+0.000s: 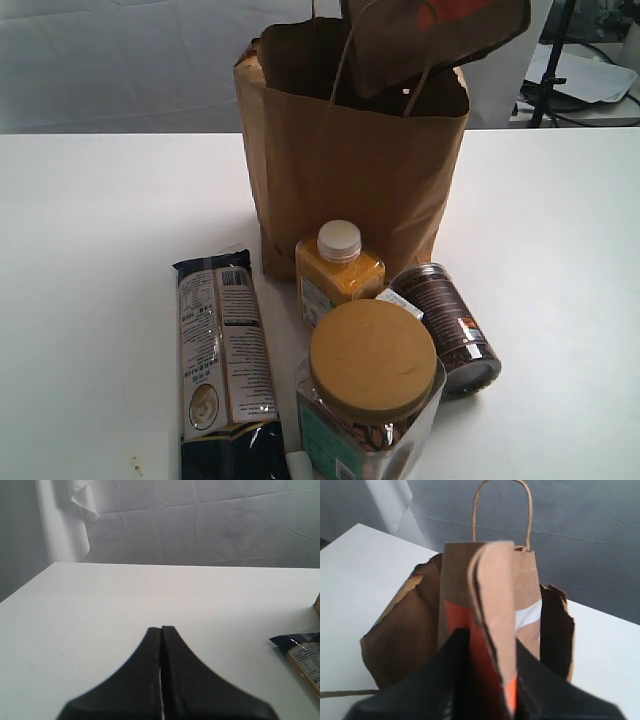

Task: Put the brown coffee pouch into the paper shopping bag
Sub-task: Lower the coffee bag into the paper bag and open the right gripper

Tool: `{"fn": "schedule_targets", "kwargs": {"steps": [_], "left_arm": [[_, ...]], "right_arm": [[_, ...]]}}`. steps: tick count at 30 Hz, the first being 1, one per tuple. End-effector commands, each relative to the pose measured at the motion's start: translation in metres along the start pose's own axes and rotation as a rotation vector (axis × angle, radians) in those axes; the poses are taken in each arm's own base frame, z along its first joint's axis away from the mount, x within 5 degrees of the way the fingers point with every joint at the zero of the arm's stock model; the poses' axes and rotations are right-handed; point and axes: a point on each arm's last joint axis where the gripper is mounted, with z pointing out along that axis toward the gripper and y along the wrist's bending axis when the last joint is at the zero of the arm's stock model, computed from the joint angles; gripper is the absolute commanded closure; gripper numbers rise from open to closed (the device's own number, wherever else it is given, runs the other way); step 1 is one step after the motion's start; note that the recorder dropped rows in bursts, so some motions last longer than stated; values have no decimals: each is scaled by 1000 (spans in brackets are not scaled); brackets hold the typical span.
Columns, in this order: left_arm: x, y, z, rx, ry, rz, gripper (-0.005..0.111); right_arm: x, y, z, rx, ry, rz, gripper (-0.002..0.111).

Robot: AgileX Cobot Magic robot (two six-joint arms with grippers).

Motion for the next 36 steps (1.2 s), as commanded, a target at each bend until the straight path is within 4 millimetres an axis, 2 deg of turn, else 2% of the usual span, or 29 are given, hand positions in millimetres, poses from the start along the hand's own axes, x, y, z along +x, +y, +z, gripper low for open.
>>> {"fn": "schedule_targets", "kwargs": {"steps": [1,4,6,8,12,14,18,19,20,21,22,23,25,26,28,32,36], "left_arm": [[1,0,0,-4,-2,1,107],[1,0,0,-4,-2,1,107],[1,0,0,-4,-2,1,107],[1,0,0,-4,-2,1,107],[1,0,0,-4,-2,1,107],[1,0,0,-4,-2,1,107],[1,0,0,-4,-2,1,107],[1,0,0,-4,-2,1,107],[1,0,0,-4,-2,1,107],[1,0,0,-4,-2,1,107],[1,0,0,-4,-2,1,107],[1,0,0,-4,-2,1,107],[1,0,0,-4,-2,1,107],[1,0,0,-4,-2,1,107],[1,0,0,-4,-2,1,107],[1,0,0,-4,-2,1,107],[1,0,0,-4,-2,1,107]], "right_arm": [[-6,5,9,-32,-61,10,108],[-3,6,15,-37,-48,4,108],[-1,7,18,-45,-36,4,102],[1,7,20,-52,-19,4,90],[2,7,21,-59,-8,5,55],[2,6,21,-55,-12,5,46],[-1,7,14,-34,-24,-19,56],[-6,10,4,-25,-47,-35,66],[-8,12,0,-21,-59,-41,72],[-13,16,-14,-5,-84,-74,87],[-14,17,-20,12,-88,-103,95],[-14,20,-34,51,-94,-140,108],[-6,23,-50,87,-103,-171,108],[0,23,-52,95,-95,-173,108],[22,26,-64,130,-104,-171,108],[66,26,-72,162,-75,-142,108],[102,26,-74,180,-40,-101,108]]}}
